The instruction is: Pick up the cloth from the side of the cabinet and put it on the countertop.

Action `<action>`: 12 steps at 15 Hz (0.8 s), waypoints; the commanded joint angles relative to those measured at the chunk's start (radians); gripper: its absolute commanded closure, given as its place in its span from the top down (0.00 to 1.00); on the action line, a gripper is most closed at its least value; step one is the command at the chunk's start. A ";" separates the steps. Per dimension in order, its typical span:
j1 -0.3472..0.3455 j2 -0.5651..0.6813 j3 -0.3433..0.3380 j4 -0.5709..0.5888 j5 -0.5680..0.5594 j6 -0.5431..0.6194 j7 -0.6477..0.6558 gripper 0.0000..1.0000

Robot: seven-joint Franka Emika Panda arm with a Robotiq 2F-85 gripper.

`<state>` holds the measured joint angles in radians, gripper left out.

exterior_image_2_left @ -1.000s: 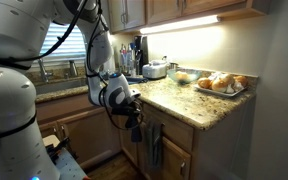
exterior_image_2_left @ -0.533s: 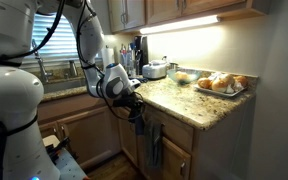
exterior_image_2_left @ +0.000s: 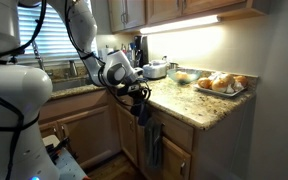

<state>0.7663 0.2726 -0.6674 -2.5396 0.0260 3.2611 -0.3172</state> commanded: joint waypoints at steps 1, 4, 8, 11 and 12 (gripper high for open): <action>0.135 -0.005 -0.157 0.042 0.003 -0.029 -0.012 0.06; 0.211 0.010 -0.245 0.085 0.005 -0.028 -0.002 0.06; 0.295 0.060 -0.344 0.154 0.017 0.006 0.016 0.06; 0.301 0.107 -0.359 0.203 0.021 0.021 0.027 0.06; 0.289 0.121 -0.349 0.218 0.021 0.020 0.030 0.06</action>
<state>1.0388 0.3314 -0.9944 -2.3629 0.0280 3.2570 -0.3103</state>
